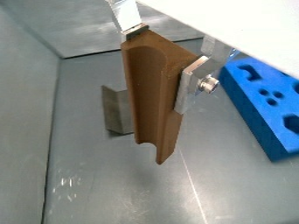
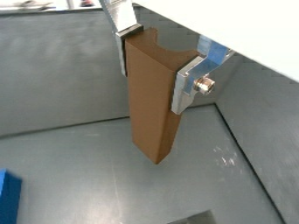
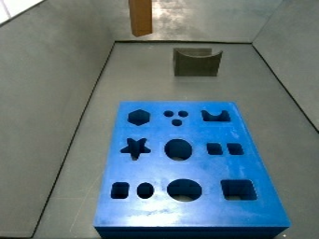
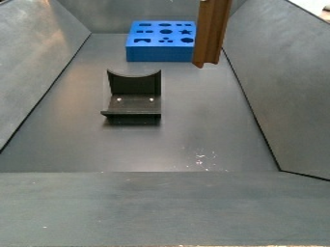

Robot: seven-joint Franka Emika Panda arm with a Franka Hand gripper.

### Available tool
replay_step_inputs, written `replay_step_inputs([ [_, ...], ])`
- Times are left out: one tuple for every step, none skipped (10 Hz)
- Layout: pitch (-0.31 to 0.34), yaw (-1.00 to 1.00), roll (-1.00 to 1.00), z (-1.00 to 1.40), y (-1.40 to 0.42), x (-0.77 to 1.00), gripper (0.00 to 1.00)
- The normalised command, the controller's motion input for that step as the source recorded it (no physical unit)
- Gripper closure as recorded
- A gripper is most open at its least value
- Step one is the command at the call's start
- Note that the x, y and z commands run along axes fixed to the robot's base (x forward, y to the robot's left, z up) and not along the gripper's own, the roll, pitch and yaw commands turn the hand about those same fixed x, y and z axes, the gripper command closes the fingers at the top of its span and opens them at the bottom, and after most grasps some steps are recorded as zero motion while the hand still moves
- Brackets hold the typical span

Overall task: Pick up the arch object. Move up. Place the arch object on the fixture. Regrasp the arch object. Rotate the arch object. Move to above the board. Insert the arch object.
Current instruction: Rotate the arch object.

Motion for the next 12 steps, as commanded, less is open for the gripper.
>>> replay_step_inputs([
  [0.047,-1.00,-0.06,0.00,0.01,0.00,1.00],
  [0.056,-1.00,-0.07,0.00,0.01,0.00,1.00],
  [0.064,-1.00,-0.08,0.00,0.01,0.00,1.00],
  [0.082,-1.00,-0.11,0.00,0.01,0.00,1.00],
  [0.094,-1.00,-0.13,0.00,0.01,0.00,1.00],
  [0.097,-0.70,-0.13,0.01,0.01,0.01,1.00],
  [0.095,-0.48,-0.13,0.01,0.01,0.01,1.00],
  [0.094,-0.28,-0.13,0.01,0.01,0.01,1.00],
  [0.094,-0.21,-0.13,0.01,0.01,0.01,1.00],
  [0.092,-0.13,-0.13,-1.00,0.00,0.00,1.00],
  [0.074,-0.10,-0.13,-1.00,0.00,0.01,1.00],
  [0.026,-0.08,-0.13,-1.00,0.00,0.03,1.00],
])
